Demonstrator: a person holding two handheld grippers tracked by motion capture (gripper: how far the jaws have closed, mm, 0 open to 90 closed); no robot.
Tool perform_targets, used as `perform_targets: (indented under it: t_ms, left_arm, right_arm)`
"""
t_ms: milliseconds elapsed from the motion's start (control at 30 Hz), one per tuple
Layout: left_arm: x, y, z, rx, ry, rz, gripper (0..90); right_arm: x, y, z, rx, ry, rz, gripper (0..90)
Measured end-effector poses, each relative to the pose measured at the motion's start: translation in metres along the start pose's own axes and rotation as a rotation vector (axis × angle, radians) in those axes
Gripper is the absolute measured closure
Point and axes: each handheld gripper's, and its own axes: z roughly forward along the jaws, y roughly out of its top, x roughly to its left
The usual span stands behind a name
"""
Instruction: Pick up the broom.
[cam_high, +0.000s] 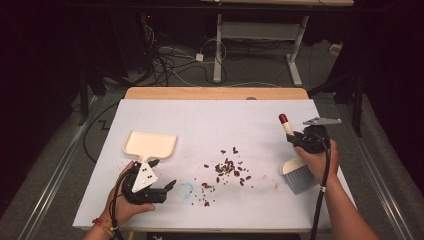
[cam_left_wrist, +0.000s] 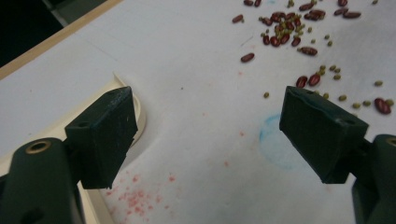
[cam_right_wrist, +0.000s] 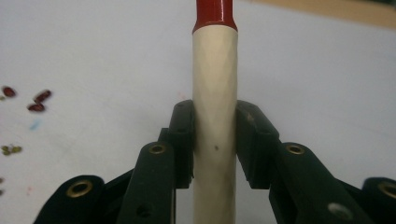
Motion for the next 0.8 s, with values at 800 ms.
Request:
perform_targets:
  t_ms: [800]
  left_arm:
    - [-0.098,0.143,0.085,-0.118,-0.327,0.160,21.1]
  right_arm:
    - [0.059,0.005,-0.077,-0.435,0.081,-0.093,71.0]
